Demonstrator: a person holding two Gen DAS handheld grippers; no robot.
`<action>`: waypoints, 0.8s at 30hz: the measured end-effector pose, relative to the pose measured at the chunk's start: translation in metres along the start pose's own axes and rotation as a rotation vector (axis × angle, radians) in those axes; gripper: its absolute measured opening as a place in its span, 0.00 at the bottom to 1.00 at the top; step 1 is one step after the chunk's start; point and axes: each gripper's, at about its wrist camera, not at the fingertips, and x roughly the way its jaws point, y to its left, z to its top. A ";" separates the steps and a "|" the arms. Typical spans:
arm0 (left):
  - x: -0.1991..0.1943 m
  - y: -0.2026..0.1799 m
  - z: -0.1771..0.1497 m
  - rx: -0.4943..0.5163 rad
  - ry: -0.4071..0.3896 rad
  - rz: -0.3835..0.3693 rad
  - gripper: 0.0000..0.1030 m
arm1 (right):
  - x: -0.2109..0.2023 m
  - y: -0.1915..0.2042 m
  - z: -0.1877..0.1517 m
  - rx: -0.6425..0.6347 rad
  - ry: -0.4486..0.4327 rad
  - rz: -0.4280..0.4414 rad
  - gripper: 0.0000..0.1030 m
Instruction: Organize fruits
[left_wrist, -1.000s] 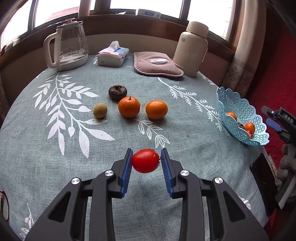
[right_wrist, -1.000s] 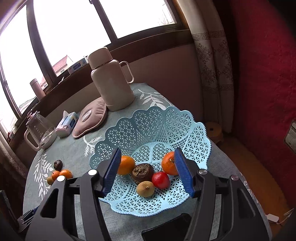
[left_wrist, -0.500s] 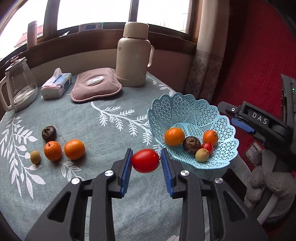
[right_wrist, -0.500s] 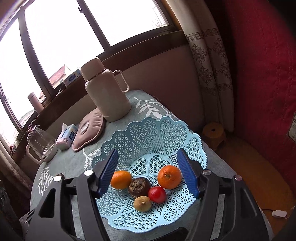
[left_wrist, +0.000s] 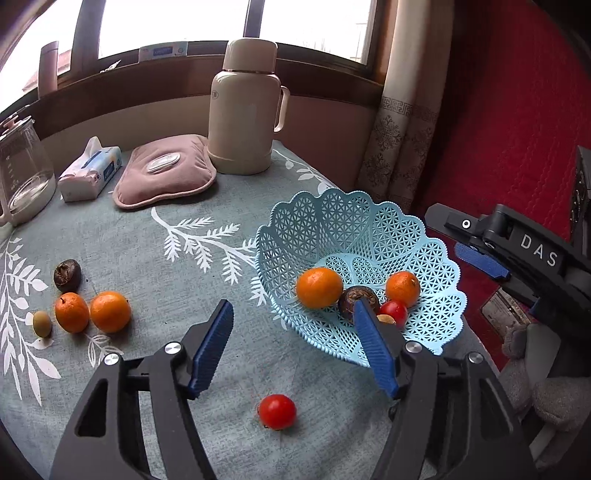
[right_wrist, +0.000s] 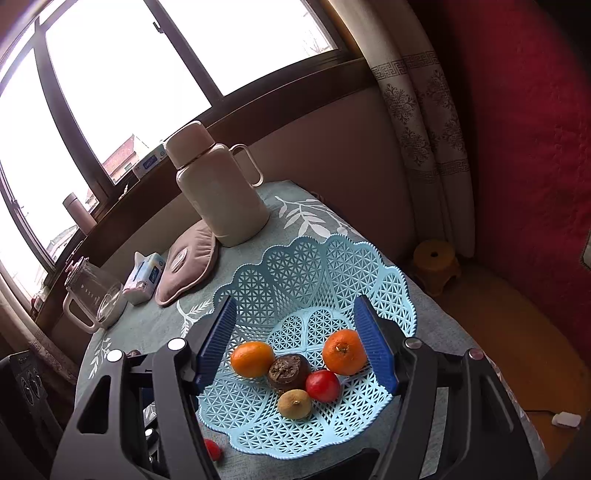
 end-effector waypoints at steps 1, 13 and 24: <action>-0.002 0.004 0.000 -0.009 -0.002 0.010 0.68 | 0.000 0.001 0.000 -0.001 0.002 0.001 0.66; 0.004 0.008 -0.034 0.059 0.082 0.030 0.68 | -0.003 0.005 -0.002 -0.011 -0.001 0.014 0.67; 0.029 -0.009 -0.060 0.125 0.186 -0.009 0.31 | -0.002 0.006 -0.001 -0.014 -0.002 0.015 0.67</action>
